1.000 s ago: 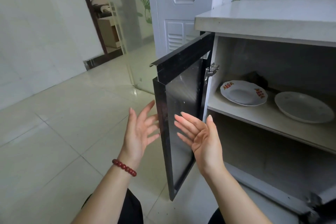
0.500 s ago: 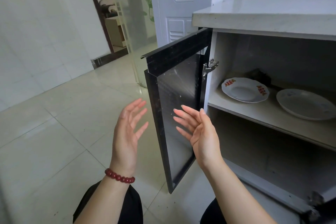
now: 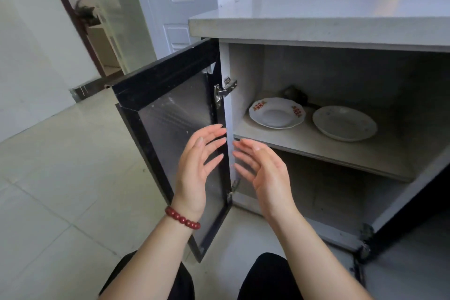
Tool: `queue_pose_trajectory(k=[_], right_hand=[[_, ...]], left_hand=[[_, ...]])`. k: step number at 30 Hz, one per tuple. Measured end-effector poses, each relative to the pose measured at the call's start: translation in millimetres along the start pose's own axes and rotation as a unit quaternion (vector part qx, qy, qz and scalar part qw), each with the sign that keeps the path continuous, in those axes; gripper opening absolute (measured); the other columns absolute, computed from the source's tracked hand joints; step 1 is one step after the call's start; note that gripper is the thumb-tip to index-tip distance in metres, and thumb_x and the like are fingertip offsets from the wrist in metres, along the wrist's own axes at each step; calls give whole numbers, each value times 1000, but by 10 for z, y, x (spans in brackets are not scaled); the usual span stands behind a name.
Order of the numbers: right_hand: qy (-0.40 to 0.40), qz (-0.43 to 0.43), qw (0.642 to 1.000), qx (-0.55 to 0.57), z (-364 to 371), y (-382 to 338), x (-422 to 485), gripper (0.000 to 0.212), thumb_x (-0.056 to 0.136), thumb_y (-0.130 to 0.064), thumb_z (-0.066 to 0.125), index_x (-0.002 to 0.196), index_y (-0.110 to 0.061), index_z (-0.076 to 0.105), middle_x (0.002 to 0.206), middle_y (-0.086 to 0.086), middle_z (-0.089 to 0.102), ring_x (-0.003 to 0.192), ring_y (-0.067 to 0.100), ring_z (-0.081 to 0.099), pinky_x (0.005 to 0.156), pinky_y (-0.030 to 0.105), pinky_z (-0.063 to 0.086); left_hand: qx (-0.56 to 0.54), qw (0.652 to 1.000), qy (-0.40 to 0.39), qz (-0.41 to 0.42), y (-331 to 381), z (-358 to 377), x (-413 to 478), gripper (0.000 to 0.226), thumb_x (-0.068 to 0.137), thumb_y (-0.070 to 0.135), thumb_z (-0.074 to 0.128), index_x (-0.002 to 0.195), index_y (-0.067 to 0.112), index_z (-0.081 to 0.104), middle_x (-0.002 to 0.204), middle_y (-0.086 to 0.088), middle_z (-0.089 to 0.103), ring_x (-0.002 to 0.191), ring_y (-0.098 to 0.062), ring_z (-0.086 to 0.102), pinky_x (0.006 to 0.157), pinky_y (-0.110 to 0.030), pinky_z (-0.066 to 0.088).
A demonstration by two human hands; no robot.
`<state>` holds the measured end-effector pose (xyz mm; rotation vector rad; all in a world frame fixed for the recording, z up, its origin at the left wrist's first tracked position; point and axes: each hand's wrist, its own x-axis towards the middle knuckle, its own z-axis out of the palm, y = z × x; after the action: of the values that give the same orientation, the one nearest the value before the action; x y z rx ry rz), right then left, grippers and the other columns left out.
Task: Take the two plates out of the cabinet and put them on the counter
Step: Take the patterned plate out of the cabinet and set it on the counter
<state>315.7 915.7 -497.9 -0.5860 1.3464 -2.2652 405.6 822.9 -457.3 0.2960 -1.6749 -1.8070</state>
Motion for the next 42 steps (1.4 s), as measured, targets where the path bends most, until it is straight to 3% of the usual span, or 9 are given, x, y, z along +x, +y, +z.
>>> queue_pose_trajectory(k=[4,12,17,26,32,37,42], right_hand=[[35,-12,999,13,-242,-60,198,24,88,-29,53,99,-19,71,109,3,72,106,21,65,92,39,50],[129,-37,991,29,-701,-109,701,29,86,-32,46,93,-23,72,108,1,73,104,16,66,91,34,50],[184,-30,982,33,-1008,-17,1005,38,97,-33,37,97,-16,71,108,2,73,103,17,66,90,36,49],[234,-29,971,-45,-1301,230,1573,37,97,-35,36,99,-19,70,103,-7,74,100,9,67,97,35,46],[237,0,970,-44,-1442,425,1802,43,97,-43,32,114,-21,64,115,-9,66,111,10,57,102,35,38],[238,1,971,-36,-1614,562,1856,50,97,-50,25,123,-21,57,115,-10,62,107,7,55,98,32,35],[243,2,970,-24,-1693,582,1925,55,97,-51,24,131,-18,50,130,0,55,120,15,48,104,36,33]], left_hand=[[-7,999,-43,-17,-148,284,313,47,83,45,34,115,21,58,123,0,62,115,-12,57,98,-38,44],[-41,994,-83,-59,-556,641,928,45,81,49,34,111,29,62,123,6,63,115,-6,56,96,-34,41],[-74,989,-80,-101,-878,747,1250,44,93,46,26,117,30,58,129,6,58,121,-10,51,101,-38,38],[-101,981,-30,-162,-1342,767,1830,45,94,48,26,117,27,58,130,3,56,119,-15,51,100,-37,37],[-119,974,10,-194,-1623,727,2137,48,93,53,23,118,30,55,141,1,48,130,-21,40,96,-38,31],[-127,969,7,-211,-1923,676,2227,59,90,59,17,128,30,50,149,-1,38,138,-24,29,104,-44,25],[-141,961,4,-239,-2044,681,2288,65,87,65,16,134,31,44,155,-2,25,143,-27,19,111,-50,18]])
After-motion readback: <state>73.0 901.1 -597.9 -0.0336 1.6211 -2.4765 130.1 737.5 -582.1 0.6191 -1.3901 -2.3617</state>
